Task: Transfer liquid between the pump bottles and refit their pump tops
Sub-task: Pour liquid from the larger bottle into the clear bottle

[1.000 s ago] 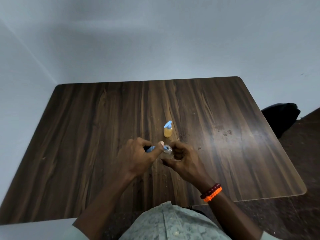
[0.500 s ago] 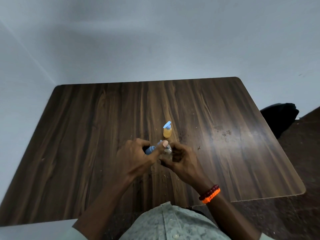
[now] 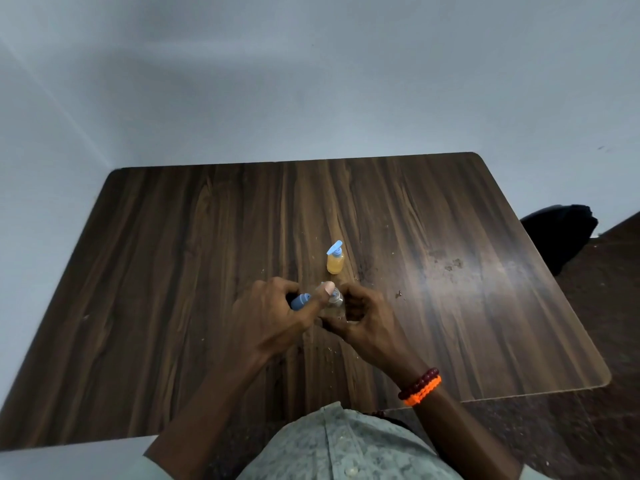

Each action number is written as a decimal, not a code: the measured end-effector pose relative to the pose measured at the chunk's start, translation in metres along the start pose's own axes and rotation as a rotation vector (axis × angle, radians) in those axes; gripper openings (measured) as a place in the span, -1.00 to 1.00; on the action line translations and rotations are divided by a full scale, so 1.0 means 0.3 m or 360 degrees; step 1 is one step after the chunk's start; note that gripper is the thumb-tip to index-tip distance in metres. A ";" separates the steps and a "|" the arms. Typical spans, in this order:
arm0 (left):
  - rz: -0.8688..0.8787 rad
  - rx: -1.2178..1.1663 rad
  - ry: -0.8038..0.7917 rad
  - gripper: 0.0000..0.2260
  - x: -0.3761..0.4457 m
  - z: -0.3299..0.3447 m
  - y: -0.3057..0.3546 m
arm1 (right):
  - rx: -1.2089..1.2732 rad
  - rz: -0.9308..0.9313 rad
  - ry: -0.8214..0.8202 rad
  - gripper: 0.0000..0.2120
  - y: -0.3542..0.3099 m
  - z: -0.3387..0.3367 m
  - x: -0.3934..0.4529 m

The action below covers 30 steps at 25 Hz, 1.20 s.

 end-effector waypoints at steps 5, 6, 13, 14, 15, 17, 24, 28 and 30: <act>0.0001 0.0053 0.0003 -0.22 0.000 0.005 -0.003 | -0.0030 -0.0004 -0.0005 -0.63 -0.004 0.008 -0.002; -0.0010 0.0015 0.0004 -0.18 0.002 0.006 -0.009 | -0.0028 -0.0012 0.0004 -0.66 -0.005 0.006 0.002; -0.0019 0.0087 0.0036 -0.29 -0.004 -0.006 -0.003 | -0.0060 -0.0004 0.0007 -0.62 0.003 0.012 0.000; -0.0028 0.0073 0.0032 -0.26 -0.003 -0.005 -0.004 | -0.0051 -0.0003 0.0008 -0.64 0.003 0.013 -0.001; -0.0035 0.0044 0.0020 -0.21 0.000 -0.001 -0.009 | -0.0037 0.0005 0.0008 -0.64 0.002 0.014 0.000; -0.0051 0.0009 -0.0001 -0.12 0.001 0.002 -0.019 | -0.0018 0.0010 0.0009 -0.61 -0.001 0.013 0.001; -0.0039 0.0035 -0.0019 -0.29 0.011 0.005 -0.008 | -0.0045 0.0023 -0.0004 -0.65 0.015 0.017 0.007; -0.0050 -0.0009 -0.0018 -0.28 0.012 0.007 -0.010 | -0.0008 0.0031 0.0006 -0.60 0.012 0.008 0.015; -0.0041 0.0037 -0.0019 -0.31 0.013 0.006 -0.006 | -0.0016 0.0034 -0.0011 -0.60 0.011 0.007 0.014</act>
Point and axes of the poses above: each hand's wrist, its own x-axis towards the middle knuckle, its own z-axis out of the palm, y = z × x, the point moved 6 cm from there along x, towards the middle knuckle, and after that the axes turned 10 degrees about x, right-handed, at the moved point
